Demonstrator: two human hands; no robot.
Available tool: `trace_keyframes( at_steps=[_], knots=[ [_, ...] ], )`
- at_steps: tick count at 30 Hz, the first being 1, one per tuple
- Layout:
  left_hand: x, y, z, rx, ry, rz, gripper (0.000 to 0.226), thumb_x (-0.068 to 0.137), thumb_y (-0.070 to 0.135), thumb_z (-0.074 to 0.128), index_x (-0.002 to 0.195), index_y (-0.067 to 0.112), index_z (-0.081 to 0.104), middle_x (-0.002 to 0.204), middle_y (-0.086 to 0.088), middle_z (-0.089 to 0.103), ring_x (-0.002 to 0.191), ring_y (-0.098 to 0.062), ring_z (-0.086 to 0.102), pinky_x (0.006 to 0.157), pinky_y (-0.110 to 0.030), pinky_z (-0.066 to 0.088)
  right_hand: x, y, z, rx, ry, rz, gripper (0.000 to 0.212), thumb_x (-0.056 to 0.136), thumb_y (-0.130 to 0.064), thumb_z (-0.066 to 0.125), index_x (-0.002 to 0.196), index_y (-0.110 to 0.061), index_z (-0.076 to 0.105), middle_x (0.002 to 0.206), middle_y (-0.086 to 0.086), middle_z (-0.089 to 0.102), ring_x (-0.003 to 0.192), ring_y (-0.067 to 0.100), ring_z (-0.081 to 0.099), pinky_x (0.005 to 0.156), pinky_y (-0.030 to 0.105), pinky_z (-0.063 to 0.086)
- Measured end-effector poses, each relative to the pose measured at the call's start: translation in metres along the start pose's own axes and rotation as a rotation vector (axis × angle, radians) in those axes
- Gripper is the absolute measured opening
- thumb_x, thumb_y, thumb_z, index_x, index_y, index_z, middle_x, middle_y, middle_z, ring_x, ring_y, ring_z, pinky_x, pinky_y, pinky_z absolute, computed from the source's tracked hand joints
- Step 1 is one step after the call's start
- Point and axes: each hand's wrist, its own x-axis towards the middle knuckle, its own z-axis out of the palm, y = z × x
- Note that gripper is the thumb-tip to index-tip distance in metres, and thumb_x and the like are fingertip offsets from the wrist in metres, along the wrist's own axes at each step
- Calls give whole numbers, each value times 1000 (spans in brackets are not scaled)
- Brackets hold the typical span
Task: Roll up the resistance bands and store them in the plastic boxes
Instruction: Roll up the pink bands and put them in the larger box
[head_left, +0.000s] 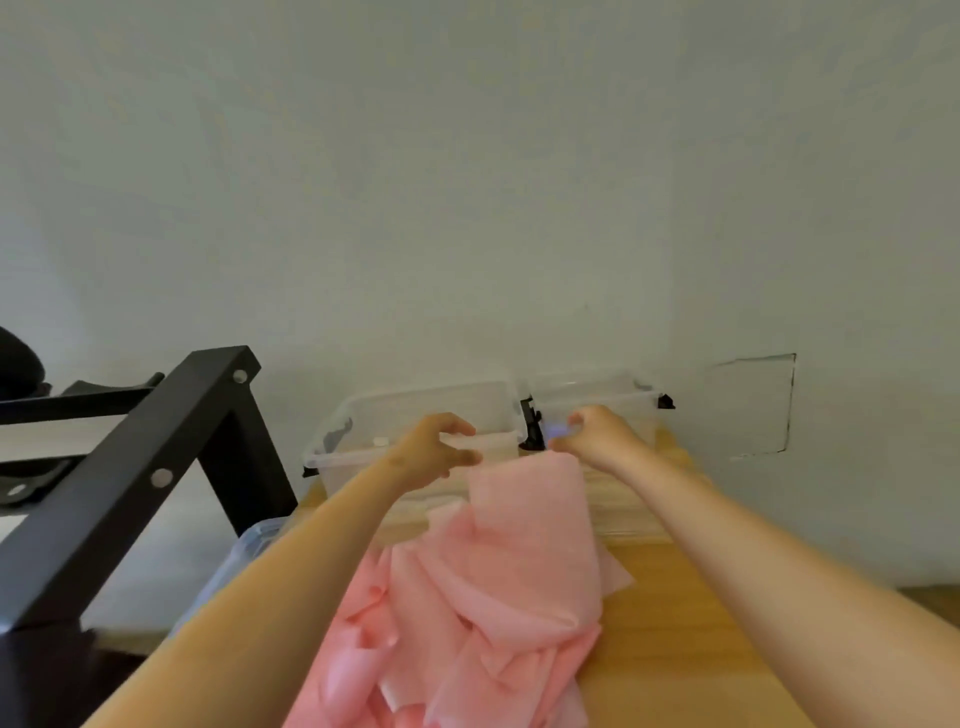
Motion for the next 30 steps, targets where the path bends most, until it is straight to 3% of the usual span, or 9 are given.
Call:
trace_keyframes(
  at_steps=[3,6,12,15,17,19,22,26,30],
  knots=[
    [-6,-21,26,36,-146,42,28,79,15,77,104,14,67,114,-3,62,93,-15,59,68,-14,45,-12,22,17,-124,-178,-49,36,84,-29,71,113,-9,67,121,6,65,110,21,60,90,30,45],
    [-18,-30,46,158,-351,56,31,75,17,80,105,19,71,101,7,63,96,-8,54,83,-16,42,-30,40,32,-171,-400,-106,23,82,-22,73,104,-14,73,112,0,70,104,15,63,92,27,47],
    [-31,-47,65,406,-502,18,38,72,25,82,107,32,70,108,10,54,103,-6,49,85,-18,37,-60,71,59,-279,-511,-64,38,77,-33,75,112,-21,69,115,-6,65,108,13,60,93,23,47],
    [-34,-54,69,381,-443,84,28,74,19,79,100,25,72,98,7,56,94,-6,50,73,-9,38,-67,84,72,-221,-414,-124,10,77,-23,74,84,-28,68,95,-5,66,93,13,62,80,21,47],
    [-35,-54,68,290,-371,106,13,77,13,76,82,23,71,82,10,60,82,-5,52,68,-5,39,-67,86,73,-175,-344,-155,23,78,-16,73,64,-29,60,72,-9,60,72,11,57,67,23,45],
    [-31,-54,64,179,-306,133,25,78,7,74,67,27,67,71,14,63,74,-5,57,74,-15,46,-65,81,66,-90,-294,-149,26,80,-12,71,61,-25,59,59,-10,55,59,10,52,59,24,43],
    [-22,-48,49,87,-173,180,25,82,4,71,68,24,69,69,11,66,70,-3,59,77,-27,50,-55,64,44,-47,-201,-196,24,87,-20,68,64,-21,63,66,-6,62,61,5,51,59,18,40],
    [-11,-10,19,19,-32,217,18,91,7,61,75,12,65,66,5,58,60,-2,51,56,-12,43,-43,24,2,33,-68,-288,32,90,-23,66,58,-26,60,53,-17,57,54,-6,47,53,13,32],
    [2,41,-20,-65,116,293,18,96,6,52,81,7,63,67,-2,59,65,-13,54,51,-16,44,-28,-23,-42,106,107,-384,17,91,-22,63,75,-16,68,75,-2,65,68,9,56,57,21,40]
  ],
)
